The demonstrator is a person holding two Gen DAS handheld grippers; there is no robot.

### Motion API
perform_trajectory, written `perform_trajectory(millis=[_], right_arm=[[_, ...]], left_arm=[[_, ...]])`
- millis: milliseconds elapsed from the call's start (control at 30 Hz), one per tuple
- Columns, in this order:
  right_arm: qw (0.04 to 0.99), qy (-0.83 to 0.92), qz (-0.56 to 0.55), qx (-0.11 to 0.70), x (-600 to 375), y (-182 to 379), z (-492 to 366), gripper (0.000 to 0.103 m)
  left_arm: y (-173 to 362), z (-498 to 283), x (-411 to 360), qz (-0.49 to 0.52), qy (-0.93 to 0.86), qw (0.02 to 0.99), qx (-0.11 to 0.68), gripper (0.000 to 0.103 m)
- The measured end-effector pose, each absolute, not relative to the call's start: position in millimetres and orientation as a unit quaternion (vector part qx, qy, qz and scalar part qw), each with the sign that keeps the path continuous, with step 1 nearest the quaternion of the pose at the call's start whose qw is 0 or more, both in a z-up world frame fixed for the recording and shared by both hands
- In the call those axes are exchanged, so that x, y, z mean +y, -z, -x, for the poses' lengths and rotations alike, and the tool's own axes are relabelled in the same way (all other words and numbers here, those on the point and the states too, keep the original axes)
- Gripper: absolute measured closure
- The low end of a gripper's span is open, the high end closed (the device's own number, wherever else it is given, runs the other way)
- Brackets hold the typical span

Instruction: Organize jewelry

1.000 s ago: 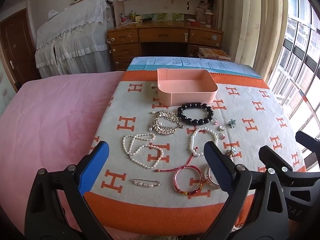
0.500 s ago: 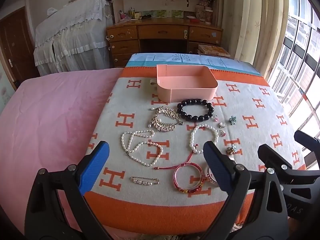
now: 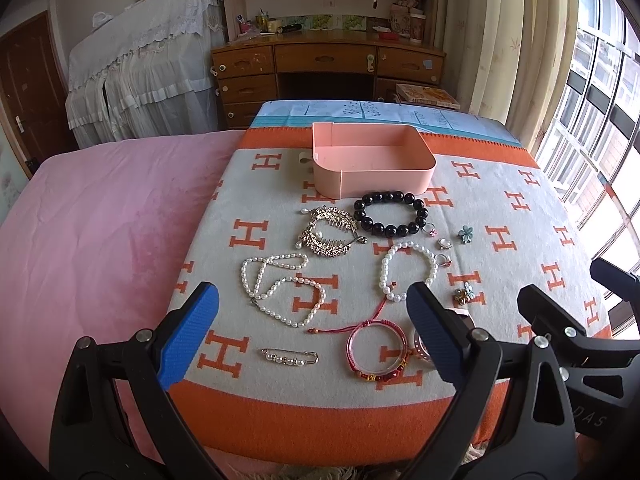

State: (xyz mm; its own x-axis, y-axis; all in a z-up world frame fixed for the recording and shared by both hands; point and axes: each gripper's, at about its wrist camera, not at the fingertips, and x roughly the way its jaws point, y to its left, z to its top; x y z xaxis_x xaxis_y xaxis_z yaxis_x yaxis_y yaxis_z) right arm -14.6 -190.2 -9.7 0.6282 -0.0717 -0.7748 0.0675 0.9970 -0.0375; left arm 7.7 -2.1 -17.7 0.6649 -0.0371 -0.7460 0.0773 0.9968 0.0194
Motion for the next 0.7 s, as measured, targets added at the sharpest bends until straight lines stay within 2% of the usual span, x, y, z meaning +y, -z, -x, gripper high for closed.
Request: perform_trajectory(millis=[433,700], right_arm=[[0.902,0.035,0.006,0.429,-187.4,9.1,17.1,0.007],[0.904,0.036,0.01,0.426,-184.0,3.5,23.9,0.008]], left_arm=[[18.7,-8.1,-2.1,-0.026,0.032,0.908,0.416,0.009],[15.5,-4.7,-1.5,-0.021,0.035,0.91,0.413,0.009]])
